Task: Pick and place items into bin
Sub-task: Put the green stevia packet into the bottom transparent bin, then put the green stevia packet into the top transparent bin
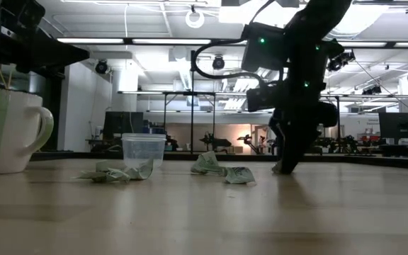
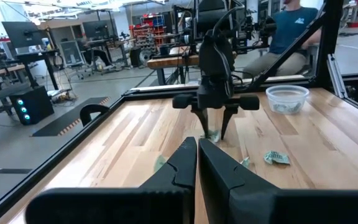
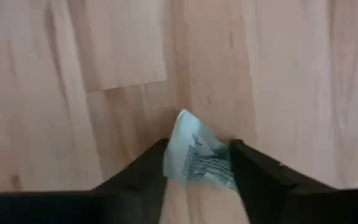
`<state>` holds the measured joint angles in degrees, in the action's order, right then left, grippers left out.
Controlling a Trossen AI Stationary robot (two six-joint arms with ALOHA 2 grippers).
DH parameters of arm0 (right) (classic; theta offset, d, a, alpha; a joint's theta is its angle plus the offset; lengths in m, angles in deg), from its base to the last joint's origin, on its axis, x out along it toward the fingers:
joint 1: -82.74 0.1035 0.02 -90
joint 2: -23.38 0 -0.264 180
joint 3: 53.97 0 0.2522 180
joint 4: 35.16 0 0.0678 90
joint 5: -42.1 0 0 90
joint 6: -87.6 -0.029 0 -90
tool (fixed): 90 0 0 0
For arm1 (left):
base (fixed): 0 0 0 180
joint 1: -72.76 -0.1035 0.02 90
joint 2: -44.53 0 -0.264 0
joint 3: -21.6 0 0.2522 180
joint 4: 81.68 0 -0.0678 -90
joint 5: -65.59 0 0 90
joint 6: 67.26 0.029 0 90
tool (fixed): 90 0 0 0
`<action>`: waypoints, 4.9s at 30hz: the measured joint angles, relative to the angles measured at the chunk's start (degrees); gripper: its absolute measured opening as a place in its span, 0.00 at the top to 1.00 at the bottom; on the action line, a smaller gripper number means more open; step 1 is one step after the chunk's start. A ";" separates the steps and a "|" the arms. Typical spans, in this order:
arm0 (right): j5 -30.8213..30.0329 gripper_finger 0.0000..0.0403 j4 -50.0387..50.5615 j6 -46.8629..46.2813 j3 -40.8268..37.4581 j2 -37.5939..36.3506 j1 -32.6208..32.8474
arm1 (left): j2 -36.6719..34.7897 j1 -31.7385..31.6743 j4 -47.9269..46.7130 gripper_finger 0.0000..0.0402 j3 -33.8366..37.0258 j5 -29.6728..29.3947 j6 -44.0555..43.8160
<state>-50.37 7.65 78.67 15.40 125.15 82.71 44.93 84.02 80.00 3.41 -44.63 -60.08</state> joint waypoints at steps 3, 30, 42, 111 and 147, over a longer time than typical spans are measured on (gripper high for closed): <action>1.50 0.81 0.96 0.00 -0.04 -0.30 0.00 | -0.01 0.00 0.02 0.87 0.00 0.01 0.00; 14.38 0.97 44.15 -43.02 24.14 -2.85 32.08 | -0.02 0.00 -1.18 0.87 0.00 0.01 0.00; 11.77 0.84 43.20 -52.57 20.33 -2.81 36.29 | 0.00 0.00 -1.16 0.87 0.00 0.01 0.00; 6.14 0.94 -8.54 11.82 20.37 14.17 -14.30 | -0.01 0.00 -2.91 0.87 0.00 0.03 -2.73; 10.01 0.38 -29.46 12.81 16.03 15.64 -15.91 | 0.00 0.00 -2.93 0.87 0.00 0.01 -2.75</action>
<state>-40.36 -21.82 91.48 31.43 140.79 66.80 44.93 84.02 77.07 3.41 -44.62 -62.83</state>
